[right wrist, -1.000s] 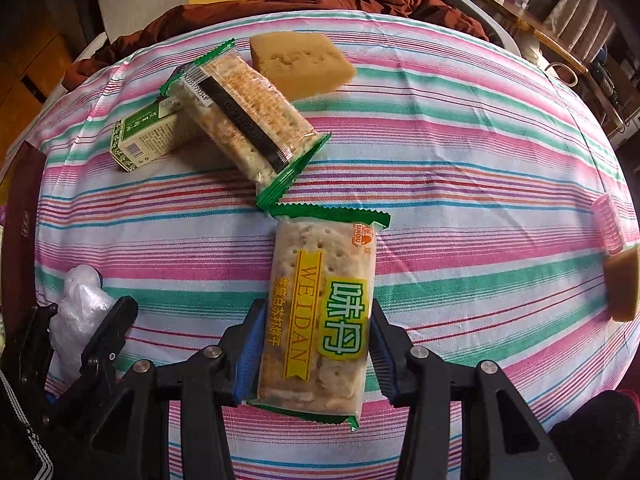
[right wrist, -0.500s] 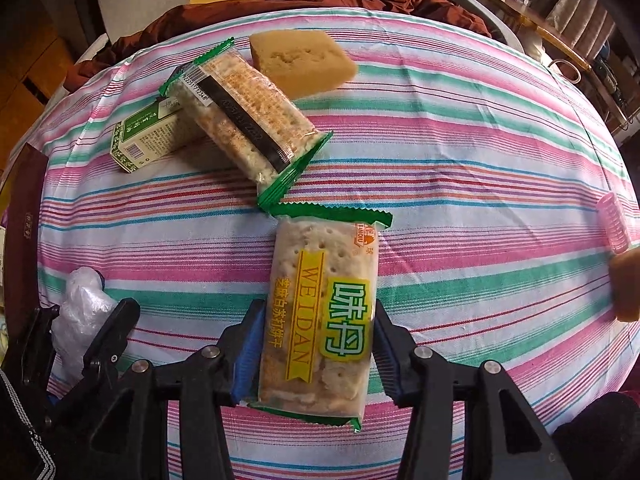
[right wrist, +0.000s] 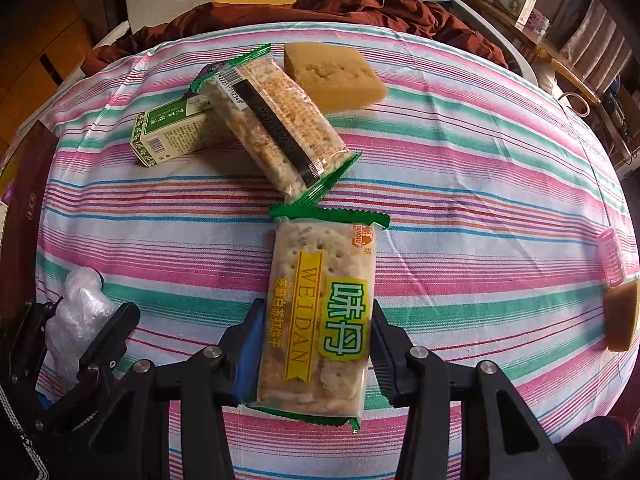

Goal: Organize objects
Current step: 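Grasp the WEIDAN cracker packet with the right tool while the left tool holds the bag, then carry the plastic bag into the gold tray and open the left tool while the right tool holds the packet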

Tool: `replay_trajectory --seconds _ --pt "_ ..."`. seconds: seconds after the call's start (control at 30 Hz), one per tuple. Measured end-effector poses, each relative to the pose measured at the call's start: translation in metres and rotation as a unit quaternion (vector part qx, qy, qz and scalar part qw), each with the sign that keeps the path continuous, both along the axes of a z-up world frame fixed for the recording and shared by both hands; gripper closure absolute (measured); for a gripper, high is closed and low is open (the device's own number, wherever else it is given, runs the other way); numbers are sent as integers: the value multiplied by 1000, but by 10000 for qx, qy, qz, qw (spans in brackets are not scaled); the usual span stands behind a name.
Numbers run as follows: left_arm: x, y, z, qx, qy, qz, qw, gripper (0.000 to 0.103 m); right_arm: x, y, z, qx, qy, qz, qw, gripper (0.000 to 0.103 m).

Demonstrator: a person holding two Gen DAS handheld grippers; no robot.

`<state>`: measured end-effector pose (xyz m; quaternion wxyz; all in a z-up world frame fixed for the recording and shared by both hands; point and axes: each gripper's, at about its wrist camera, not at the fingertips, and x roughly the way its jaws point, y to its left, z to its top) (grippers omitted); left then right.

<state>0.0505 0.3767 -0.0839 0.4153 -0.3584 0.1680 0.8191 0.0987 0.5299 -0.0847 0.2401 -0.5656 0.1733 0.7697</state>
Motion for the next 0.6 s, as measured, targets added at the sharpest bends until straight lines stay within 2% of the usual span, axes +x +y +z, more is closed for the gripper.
replay_trajectory --seconds 0.1,0.3,0.47,0.6 --pt "5 -9 2 -7 -41 97 9999 67 -1 -2 1 3 53 95 9999 55" --pt "14 -29 12 45 -284 162 9995 67 -25 -29 -7 64 118 634 9979 55" --pt "14 -52 36 202 -115 306 9993 67 -27 -33 -8 88 110 690 9975 55" --pt "10 -74 57 322 96 487 9982 67 -27 -21 -9 134 85 713 9973 55"
